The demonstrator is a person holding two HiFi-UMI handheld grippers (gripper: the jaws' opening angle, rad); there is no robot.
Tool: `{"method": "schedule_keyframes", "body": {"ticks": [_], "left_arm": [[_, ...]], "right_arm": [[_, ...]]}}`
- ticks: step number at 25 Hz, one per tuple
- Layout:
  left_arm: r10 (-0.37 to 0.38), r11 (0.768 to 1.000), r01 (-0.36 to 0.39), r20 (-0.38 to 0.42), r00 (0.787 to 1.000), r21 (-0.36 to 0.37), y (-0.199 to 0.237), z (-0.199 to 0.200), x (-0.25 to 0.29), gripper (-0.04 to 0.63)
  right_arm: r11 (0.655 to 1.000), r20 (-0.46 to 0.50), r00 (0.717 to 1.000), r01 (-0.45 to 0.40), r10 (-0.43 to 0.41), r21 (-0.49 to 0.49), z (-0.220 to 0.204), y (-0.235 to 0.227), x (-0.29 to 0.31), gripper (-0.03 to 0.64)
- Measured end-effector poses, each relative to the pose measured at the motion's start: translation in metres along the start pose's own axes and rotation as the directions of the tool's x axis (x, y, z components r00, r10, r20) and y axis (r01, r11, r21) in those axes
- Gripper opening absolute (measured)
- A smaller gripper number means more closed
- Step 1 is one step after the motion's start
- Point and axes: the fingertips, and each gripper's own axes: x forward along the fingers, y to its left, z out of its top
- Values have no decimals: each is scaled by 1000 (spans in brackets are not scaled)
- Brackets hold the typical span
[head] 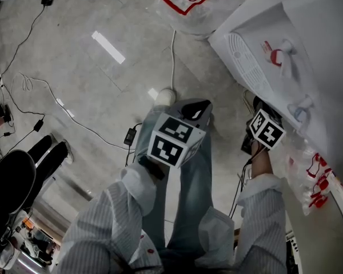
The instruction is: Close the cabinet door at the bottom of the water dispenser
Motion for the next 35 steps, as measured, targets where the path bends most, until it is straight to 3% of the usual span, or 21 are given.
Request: {"method": "schedule_keyframes", "body": {"ticks": [5, 10, 16, 21, 27, 29, 32, 35], "left_arm": [[-15, 999, 15, 22, 1000, 29, -8, 22, -16, 11], [-50, 993, 45, 34, 998, 113, -23, 55, -50, 9], [-110, 974, 89, 92, 990, 207, -45, 114, -109, 9], [-180, 948, 134, 141, 973, 289, -82, 156, -180, 11], [-299, 891, 188, 223, 928, 413, -133, 211, -266, 9], [-342, 867, 211, 232, 911, 452, -153, 219, -293, 11], [-400, 836, 246, 239, 885, 490, -180, 223, -331, 9], [-452, 805, 266, 258, 854, 530, -203, 230, -364, 11]], "right_arm": [[996, 48, 995, -88, 88, -1, 6, 28, -33, 48], [984, 121, 977, -180, 177, 9, 27, 66, -90, 48], [957, 263, 925, -288, 272, 23, 78, 106, -181, 48], [935, 418, 845, -352, 334, -36, 122, 135, -290, 35], [943, 671, 665, -270, 329, -195, 199, 147, -445, 15], [943, 715, 615, -232, 333, -239, 210, 149, -496, 14], [935, 759, 548, -243, 352, -258, 215, 155, -563, 14], [932, 780, 511, -222, 362, -287, 210, 168, -610, 14]]}}
